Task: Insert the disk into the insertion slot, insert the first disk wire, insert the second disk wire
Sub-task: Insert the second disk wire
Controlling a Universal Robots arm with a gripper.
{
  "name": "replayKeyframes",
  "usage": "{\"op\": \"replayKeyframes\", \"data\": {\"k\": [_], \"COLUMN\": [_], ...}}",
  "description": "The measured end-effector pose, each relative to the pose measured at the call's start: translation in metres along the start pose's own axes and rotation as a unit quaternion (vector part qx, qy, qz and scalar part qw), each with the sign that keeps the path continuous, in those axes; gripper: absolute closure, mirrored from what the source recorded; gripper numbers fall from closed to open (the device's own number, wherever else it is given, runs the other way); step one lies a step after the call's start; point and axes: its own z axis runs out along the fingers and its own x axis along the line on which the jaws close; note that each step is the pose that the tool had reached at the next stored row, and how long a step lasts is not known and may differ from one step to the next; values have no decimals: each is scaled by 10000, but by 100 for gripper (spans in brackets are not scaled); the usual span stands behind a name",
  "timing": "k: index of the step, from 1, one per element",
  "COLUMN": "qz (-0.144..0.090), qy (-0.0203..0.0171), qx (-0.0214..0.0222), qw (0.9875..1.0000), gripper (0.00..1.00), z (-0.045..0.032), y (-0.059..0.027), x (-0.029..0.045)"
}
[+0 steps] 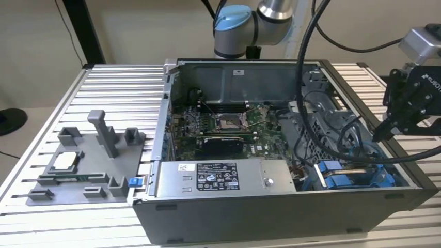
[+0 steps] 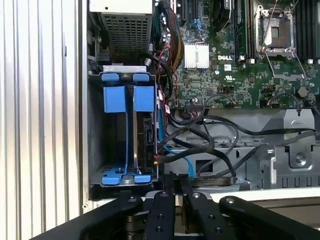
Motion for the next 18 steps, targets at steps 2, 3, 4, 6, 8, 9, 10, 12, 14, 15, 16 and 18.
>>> {"op": "replayKeyframes", "data": {"k": [2,3,4,6,8,9,10,12,14,15,16,18], "qz": [-1,-2,-2,-5,-6,-8,-10,-14,-20,-25,-29,-36], "qy": [-2,-4,-4,-3,-5,-5,-5,-7,-8,-10,-13,-23], "qx": [6,10,17,32,53,65,81,116,165,201,235,297], "qw": [10000,10000,10000,10000,10000,10000,10000,9999,9999,9998,9997,9995], "gripper": [100,100,100,100,100,100,100,100,100,100,100,100], "z": [-29,-40,-45,-45,-38,-35,-33,-31,-30,-24,-18,-5], "y": [50,80,116,199,288,329,371,436,484,502,520,554], "x": [-2,-2,0,10,28,39,55,92,136,157,178,217]}}
